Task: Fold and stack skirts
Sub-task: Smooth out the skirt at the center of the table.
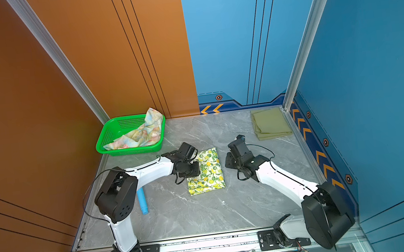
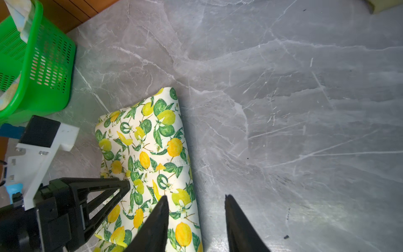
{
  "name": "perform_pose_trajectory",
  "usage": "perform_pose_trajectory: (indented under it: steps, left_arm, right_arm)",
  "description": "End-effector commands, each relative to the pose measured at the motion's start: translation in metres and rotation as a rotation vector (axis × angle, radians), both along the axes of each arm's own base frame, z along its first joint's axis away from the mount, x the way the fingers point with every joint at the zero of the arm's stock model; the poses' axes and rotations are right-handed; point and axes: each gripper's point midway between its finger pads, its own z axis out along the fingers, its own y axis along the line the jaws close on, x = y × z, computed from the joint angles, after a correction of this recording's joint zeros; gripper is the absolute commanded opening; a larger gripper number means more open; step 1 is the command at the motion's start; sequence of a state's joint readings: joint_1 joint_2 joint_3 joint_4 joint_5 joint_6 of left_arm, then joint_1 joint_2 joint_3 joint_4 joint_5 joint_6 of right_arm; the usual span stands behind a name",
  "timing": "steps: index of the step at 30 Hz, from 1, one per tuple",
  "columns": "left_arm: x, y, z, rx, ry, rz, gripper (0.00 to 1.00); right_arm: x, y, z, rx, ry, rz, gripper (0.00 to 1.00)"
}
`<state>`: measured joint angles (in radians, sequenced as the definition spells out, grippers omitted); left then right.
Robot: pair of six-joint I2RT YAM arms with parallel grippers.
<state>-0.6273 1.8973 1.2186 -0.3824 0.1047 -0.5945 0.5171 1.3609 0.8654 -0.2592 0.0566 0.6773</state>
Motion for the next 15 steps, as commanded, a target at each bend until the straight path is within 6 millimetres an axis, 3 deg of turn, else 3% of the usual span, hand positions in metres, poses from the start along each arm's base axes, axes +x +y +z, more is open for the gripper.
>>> perform_pose_trajectory:
  steps: [1, 4, 9, 12, 15]
  left_arm:
    - [-0.013, 0.019, -0.020, 0.023, 0.056, 0.042, 0.29]
    - [-0.016, 0.022, -0.023, 0.012, 0.056, 0.056, 0.20]
    - [-0.017, 0.026, -0.020, -0.019, 0.045, 0.083, 0.14]
    - [-0.016, 0.027, -0.012, -0.037, 0.029, 0.088, 0.16]
    - [-0.015, 0.028, -0.002, -0.064, 0.011, 0.095, 0.27]
  right_arm:
    - [0.003, 0.013, -0.007, -0.074, 0.026, 0.053, 0.42]
    - [0.010, 0.033, -0.014, -0.087, 0.047, 0.094, 0.41]
    - [0.021, 0.069, -0.033, -0.116, 0.093, 0.165, 0.33]
    - [0.024, 0.084, -0.050, -0.126, 0.125, 0.190, 0.28]
    - [0.025, 0.099, -0.066, -0.126, 0.147, 0.216, 0.25]
